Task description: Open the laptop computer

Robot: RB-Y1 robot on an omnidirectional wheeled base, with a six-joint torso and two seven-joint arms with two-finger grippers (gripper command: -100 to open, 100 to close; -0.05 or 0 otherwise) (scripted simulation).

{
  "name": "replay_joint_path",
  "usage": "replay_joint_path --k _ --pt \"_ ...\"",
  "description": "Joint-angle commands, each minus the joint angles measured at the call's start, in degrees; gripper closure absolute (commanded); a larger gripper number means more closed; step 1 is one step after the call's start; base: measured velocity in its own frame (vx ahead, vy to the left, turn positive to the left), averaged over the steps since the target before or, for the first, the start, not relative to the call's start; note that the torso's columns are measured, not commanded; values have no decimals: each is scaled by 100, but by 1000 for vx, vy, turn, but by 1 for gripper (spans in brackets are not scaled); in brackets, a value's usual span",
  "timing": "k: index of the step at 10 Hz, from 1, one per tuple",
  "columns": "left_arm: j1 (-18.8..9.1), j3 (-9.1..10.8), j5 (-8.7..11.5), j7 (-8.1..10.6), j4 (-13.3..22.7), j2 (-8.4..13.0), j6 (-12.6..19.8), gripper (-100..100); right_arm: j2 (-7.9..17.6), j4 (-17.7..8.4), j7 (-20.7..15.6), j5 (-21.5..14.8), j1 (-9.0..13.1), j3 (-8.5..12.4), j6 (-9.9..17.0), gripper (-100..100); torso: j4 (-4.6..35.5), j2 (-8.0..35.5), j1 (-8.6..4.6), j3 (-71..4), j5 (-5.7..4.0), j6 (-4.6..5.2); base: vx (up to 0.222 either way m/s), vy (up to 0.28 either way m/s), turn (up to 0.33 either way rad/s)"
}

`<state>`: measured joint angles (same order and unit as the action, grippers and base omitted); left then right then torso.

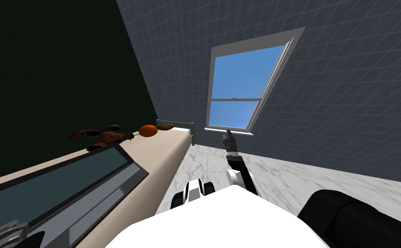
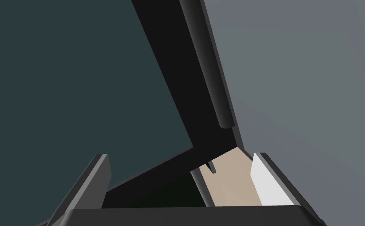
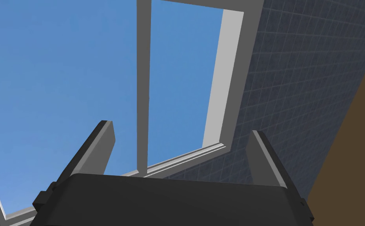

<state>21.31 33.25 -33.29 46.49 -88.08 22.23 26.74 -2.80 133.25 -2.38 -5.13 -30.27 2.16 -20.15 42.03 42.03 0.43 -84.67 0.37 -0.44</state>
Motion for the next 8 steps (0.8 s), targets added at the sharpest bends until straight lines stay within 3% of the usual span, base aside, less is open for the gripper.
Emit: replay_joint_path --k 1,3,4,6,7,8 --pt "418 35 -93 103 60 -86 -16 -100 0 0 0 0 0 0 0 0 -1 19 11 12 14 -13 24 -10 -22" --pt "418 35 -93 103 60 -86 -16 -100 0 0 0 0 0 0 0 0 5 52 50 37 41 -21 9 -2 9" --pt "568 359 -442 429 -164 -163 127 -100 0 0 0 0 0 0 0 0 8 61 40 41 38 -20 -73 60 -356" --pt "860 365 -507 761 -387 -163 331 -100 1 -1 0 0 3 0 1 0 30 56 -2 36 -10 36 -80 47 -423" --pt "1030 365 -507 908 -542 -163 486 -100 1 -1 0 0 2 0 1 0 23 21 -33 11 -28 41 -19 14 -122" --pt "1218 365 -507 908 -734 -163 545 -100 1 0 0 0 0 1 0 0 17 0 -51 -6 -38 36 1 3 40"
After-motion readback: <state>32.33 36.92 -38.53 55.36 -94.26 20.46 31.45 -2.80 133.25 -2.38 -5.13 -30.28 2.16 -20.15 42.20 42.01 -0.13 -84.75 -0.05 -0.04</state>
